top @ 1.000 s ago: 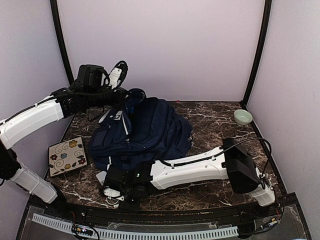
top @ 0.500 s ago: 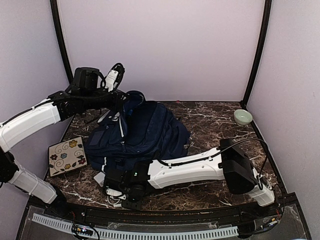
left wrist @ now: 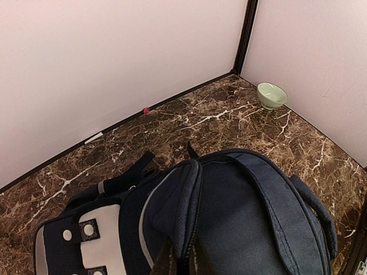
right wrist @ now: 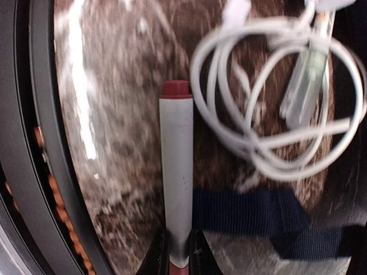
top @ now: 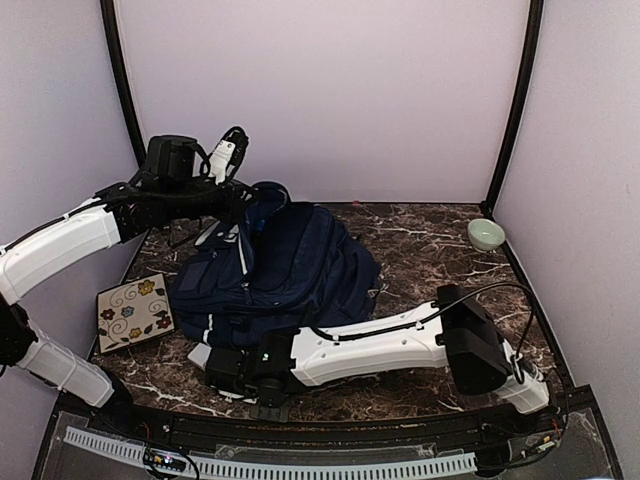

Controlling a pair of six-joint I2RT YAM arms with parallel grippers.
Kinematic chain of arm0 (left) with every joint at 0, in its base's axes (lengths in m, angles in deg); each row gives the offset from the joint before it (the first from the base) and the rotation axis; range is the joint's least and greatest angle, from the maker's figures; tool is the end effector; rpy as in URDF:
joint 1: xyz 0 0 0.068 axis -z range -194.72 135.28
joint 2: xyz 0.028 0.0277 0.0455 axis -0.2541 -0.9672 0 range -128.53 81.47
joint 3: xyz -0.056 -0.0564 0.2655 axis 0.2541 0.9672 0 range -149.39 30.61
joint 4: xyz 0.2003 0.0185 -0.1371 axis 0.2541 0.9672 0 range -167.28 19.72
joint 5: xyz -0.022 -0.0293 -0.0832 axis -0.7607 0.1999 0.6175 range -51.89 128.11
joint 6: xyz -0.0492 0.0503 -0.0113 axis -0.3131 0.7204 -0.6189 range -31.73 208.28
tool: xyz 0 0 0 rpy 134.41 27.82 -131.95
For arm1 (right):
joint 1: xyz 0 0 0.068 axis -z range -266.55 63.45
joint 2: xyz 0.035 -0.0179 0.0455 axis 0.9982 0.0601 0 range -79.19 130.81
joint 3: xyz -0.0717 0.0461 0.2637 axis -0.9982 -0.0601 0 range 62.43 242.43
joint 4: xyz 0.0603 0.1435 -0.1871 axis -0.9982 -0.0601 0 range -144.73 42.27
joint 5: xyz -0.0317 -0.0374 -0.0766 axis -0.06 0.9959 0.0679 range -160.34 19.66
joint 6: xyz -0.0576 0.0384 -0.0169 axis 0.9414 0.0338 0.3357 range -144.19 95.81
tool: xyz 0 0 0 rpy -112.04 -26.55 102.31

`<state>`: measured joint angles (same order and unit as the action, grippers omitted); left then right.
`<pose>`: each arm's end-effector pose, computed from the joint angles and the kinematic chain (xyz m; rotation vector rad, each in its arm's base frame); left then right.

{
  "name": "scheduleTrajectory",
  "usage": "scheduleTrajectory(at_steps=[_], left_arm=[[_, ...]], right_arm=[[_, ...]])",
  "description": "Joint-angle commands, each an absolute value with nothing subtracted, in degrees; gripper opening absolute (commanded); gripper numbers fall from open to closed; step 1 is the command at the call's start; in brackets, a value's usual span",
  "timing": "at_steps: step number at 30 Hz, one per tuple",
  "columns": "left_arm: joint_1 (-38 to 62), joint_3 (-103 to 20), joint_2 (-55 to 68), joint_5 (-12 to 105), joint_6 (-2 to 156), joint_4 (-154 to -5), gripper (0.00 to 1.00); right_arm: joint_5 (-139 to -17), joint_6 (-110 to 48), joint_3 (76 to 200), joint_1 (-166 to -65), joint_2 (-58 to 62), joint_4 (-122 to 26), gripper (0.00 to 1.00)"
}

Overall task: Pack the student bag
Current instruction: Pick up the pen from the center of the board, then place the pen in the upper front pocket of the bag.

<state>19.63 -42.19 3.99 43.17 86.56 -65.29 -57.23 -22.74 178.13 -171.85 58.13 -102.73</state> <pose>0.2600 -0.1840 0.3791 0.5913 1.7980 -0.5155 0.0526 0.4768 0.1406 -1.9065 2.0731 -0.0202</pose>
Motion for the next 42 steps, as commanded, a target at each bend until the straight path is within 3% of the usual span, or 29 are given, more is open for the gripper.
scheduleTrajectory(at_steps=[1,11,17,21,24,27,30,32,42], left_arm=[[18.3,-42.9,8.7,42.0,87.4,-74.7,0.0],[18.0,-42.8,8.3,42.3,87.3,-74.7,0.0],[18.0,-42.8,8.3,42.2,87.2,-74.7,0.0],[18.0,-42.7,8.7,42.0,87.4,-74.8,0.0],[18.0,-42.6,8.7,42.1,87.4,-74.9,0.0],[18.0,-42.5,8.5,42.4,87.2,-74.9,0.0],[18.0,-42.5,8.4,42.5,87.3,-74.9,0.0],[18.0,-42.4,8.5,42.2,87.4,-75.0,0.0],[17.9,-42.3,8.6,42.0,87.8,-75.1,0.0]], right_arm=[[-54.0,-25.3,170.0,-172.1,54.0,-106.3,0.0],[-57.5,-28.9,158.6,-171.7,33.3,-89.6,0.0],[-70.2,-32.7,156.5,-167.6,22.1,-75.1,0.0],[-76.7,-43.7,148.5,-160.4,14.0,-59.1,0.0],[-70.3,-58.7,141.5,-154.2,9.8,-50.0,0.0],[-65.2,-70.2,135.8,-150.0,8.4,-45.1,0.0],[-65.2,-70.2,133.1,-148.4,8.9,-40.9,0.0],[-57.8,-81.6,132.9,-148.3,10.3,-37.0,0.0],[-63.3,-89.6,140.5,-146.8,25.4,-33.6,0.0]])
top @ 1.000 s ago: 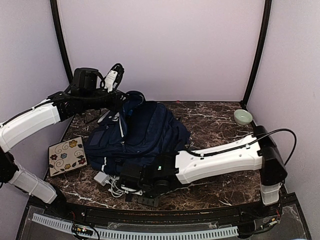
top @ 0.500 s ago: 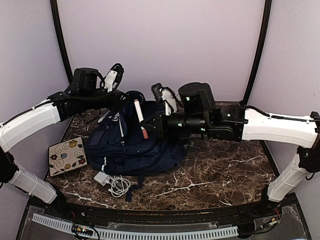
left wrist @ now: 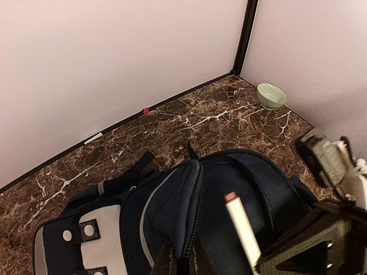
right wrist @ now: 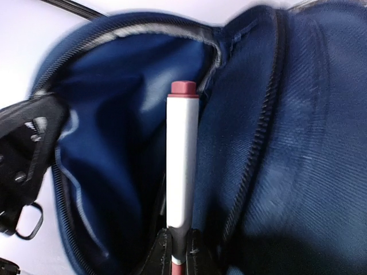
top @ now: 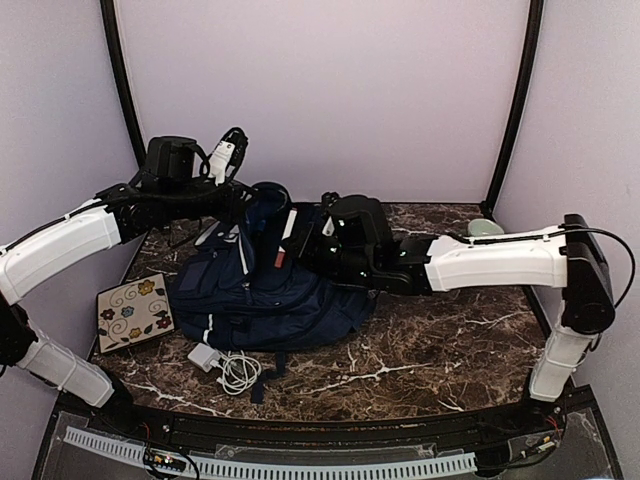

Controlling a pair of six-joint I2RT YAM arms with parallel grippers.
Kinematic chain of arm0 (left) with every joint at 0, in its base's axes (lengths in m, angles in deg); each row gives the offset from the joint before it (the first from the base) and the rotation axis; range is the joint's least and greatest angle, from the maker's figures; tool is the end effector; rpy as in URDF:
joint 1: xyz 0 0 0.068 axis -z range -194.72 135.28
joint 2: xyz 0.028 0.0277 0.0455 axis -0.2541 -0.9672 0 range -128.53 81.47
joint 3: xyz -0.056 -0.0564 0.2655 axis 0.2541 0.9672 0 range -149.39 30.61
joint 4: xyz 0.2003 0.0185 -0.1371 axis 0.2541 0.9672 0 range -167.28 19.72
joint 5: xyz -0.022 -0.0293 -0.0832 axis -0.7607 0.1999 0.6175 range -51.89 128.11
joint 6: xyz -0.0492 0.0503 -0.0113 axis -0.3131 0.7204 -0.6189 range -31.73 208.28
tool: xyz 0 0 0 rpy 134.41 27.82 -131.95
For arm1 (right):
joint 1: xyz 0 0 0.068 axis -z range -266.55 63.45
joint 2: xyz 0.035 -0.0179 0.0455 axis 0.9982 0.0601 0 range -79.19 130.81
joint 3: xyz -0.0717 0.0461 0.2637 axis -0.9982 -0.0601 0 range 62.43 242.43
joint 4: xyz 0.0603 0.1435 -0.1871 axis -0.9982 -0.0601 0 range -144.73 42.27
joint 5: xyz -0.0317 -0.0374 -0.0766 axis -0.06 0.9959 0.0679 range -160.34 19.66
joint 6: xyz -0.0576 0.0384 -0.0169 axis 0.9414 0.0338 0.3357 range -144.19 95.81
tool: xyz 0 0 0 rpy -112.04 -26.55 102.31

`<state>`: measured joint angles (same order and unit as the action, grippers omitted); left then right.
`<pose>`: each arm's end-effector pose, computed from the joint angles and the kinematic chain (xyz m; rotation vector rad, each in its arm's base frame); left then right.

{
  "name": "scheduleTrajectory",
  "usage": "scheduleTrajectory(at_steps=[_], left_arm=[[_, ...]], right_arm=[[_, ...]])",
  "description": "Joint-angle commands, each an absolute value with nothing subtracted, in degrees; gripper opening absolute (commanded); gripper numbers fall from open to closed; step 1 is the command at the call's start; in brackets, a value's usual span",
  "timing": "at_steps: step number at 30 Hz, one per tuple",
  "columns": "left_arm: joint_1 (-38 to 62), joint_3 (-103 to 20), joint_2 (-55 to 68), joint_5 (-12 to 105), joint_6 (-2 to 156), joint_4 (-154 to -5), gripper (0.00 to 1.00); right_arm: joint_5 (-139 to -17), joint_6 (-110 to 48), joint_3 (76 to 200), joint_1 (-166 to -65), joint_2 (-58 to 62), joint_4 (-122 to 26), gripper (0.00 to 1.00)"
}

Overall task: Pack the student bag
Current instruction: Place the pen in the upper front pocket of the bag.

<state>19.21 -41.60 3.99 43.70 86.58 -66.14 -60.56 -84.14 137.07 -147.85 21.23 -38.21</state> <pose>0.2615 -0.1828 0.3773 0.5901 1.7937 -0.5196 0.2125 0.3673 0.2965 0.1079 2.0635 1.2611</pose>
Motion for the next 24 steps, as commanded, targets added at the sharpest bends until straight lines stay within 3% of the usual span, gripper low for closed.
scheduleTrajectory(at_steps=[1,3,4,5,9,13,19,24], left_arm=[[17.8,-42.2,8.6,41.9,87.9,-75.1,0.0],[17.9,-42.1,8.8,41.8,88.0,-75.2,0.0],[17.9,-42.1,8.8,41.8,87.9,-75.2,0.0],[17.8,-42.1,8.8,41.9,87.9,-75.2,0.0],[17.8,-42.1,8.5,42.2,87.8,-75.3,0.0],[17.7,-42.1,8.4,42.3,87.7,-75.3,0.0],[17.1,-42.1,8.1,41.6,87.8,-75.3,0.0],[16.7,-42.1,8.3,41.6,87.8,-75.3,0.0]], right_arm=[[-64.2,-89.8,141.7,-146.5,26.8,-34.2,0.04],[-65.3,-87.5,145.3,-146.3,28.5,-36.6,0.26],[-65.3,-86.6,147.5,-146.5,29.0,-39.3,0.26],[-64.5,-82.9,149.2,-146.6,29.3,-42.0,0.39],[-61.0,-74.4,150.6,-147.3,26.8,-49.2,0.51],[-56.3,-66.1,151.5,-148.8,23.3,-55.8,0.56],[-57.6,-40.5,146.2,-159.4,17.8,-54.4,0.54],[-68.1,-31.4,152.8,-167.1,26.8,-63.8,0.53]])
